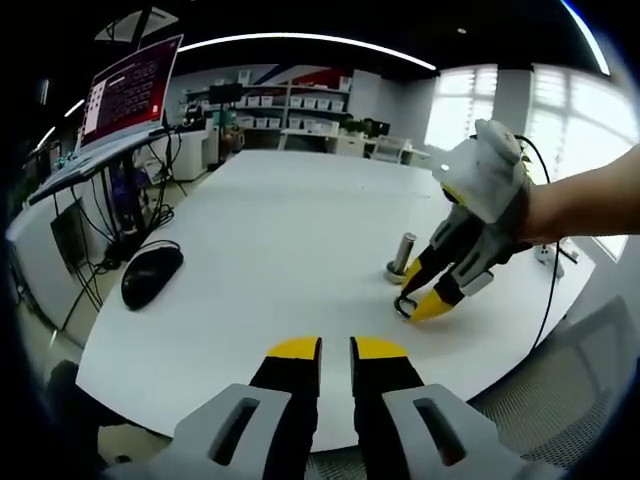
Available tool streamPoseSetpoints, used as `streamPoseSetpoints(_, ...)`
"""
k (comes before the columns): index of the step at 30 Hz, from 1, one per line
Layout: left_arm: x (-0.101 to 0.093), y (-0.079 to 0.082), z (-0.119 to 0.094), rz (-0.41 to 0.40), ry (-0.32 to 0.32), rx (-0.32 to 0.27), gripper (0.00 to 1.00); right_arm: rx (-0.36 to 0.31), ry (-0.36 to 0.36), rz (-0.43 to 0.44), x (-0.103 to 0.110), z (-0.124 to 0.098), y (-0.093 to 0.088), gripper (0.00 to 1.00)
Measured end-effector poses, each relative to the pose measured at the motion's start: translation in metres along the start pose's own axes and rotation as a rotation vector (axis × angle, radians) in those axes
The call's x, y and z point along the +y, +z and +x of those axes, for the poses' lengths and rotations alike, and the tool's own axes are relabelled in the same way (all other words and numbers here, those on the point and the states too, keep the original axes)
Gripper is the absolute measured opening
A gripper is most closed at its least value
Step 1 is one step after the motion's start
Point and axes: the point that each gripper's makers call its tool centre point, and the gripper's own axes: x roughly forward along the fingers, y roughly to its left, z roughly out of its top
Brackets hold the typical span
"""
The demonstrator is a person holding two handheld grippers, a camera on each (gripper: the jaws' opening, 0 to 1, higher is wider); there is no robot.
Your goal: Place the washer onto the threaded stud by aligning its center hole with the stud, sliding it down to the base, and recovering from edge contact or off-axis alignment until the washer reaches the visible bottom stop.
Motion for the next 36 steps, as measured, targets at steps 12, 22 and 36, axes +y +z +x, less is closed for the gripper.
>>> streamPoseSetpoints(12,0.0,0.001,0.0,0.002,-0.003,-0.002,0.09,-0.028,-0.021,0.007,-0.016,-0.03,0.008,0.23)
streamPoseSetpoints(22,-0.001,0.001,0.0,0.001,-0.004,-0.004,0.09,-0.046,-0.036,-0.005,-0.023,-0.057,0.016,0.23)
streamPoseSetpoints(36,0.0,0.002,-0.001,-0.005,0.002,-0.016,0.09,-0.017,-0.14,-0.078,-0.05,-0.064,0.025,0.23)
